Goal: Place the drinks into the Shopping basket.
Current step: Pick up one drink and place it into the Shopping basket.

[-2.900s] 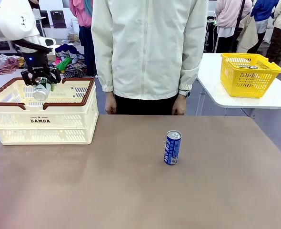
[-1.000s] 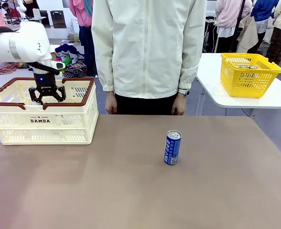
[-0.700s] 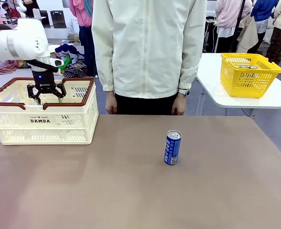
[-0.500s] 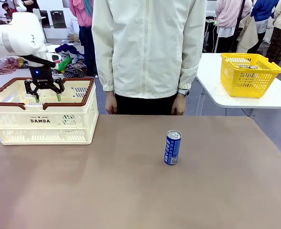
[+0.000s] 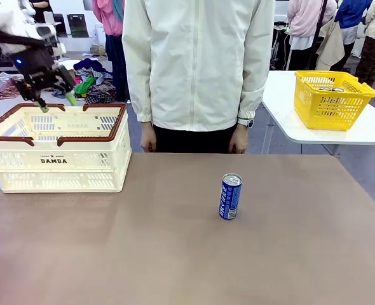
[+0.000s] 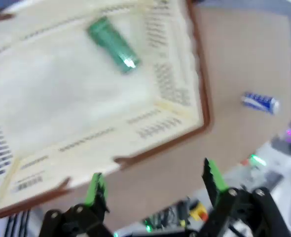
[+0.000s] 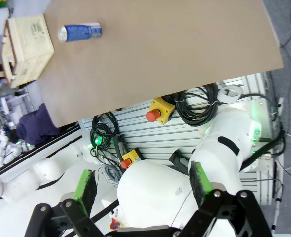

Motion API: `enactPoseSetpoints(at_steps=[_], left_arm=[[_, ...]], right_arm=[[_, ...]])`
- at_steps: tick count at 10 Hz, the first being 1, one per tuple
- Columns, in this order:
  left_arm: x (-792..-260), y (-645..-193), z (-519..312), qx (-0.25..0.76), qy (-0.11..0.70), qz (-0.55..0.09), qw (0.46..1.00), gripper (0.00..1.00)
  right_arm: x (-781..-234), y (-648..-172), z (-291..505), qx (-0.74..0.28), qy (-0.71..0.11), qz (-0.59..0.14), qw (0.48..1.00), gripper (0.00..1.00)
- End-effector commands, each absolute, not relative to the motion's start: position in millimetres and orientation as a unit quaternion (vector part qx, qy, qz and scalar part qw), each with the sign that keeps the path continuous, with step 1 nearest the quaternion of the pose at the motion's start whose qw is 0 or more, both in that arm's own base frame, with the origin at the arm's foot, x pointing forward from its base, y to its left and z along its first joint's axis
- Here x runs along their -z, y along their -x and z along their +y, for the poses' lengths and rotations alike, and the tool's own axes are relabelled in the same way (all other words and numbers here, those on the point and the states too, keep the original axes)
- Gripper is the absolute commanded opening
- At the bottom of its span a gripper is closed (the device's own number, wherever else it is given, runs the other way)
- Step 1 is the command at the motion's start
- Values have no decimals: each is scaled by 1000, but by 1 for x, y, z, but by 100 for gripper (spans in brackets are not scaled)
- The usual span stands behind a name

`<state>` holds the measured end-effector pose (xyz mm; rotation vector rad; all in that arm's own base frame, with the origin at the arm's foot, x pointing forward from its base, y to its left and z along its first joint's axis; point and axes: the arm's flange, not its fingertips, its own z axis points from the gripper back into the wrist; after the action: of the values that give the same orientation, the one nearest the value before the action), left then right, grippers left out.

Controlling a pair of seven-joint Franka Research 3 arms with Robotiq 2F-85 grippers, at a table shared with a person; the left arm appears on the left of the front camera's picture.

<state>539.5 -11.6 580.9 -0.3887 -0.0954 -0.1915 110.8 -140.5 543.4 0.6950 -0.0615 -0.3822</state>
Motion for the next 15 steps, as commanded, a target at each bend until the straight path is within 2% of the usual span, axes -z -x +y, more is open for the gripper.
enactPoseSetpoints(at_steps=[1, 2, 3, 4, 6, 8, 9, 15], left_arm=[[-573, -500, 18, 167, 357, -19, 919, 100], [-569, -484, 27, 139, 458, 3, 878, 100], [-552, -469, 45, 143, 525, 7, 839, 100], [-540, -459, 59, 146, 568, 14, 810, 100], [-509, -443, 89, 72, 641, -18, 764, 100], [-479, -434, 113, 35, 636, -10, 771, 100], [-496, -436, 102, 82, 633, -7, 770, 100], [-496, -436, 102, 82, 633, -7, 770, 100]], right_arm=[[-544, -100, -142, 176, -344, -34, 922, 100], [-544, -100, -142, 176, -344, -34, 922, 100], [-544, -100, -142, 176, -344, -34, 922, 100], [-544, -100, -142, 176, -344, -34, 922, 100], [-544, -100, -142, 176, -344, -34, 922, 100], [-544, -100, -142, 176, -344, -34, 922, 100], [-544, -100, -142, 176, -344, -34, 922, 100], [-544, -100, -142, 176, -344, -34, 922, 100]])
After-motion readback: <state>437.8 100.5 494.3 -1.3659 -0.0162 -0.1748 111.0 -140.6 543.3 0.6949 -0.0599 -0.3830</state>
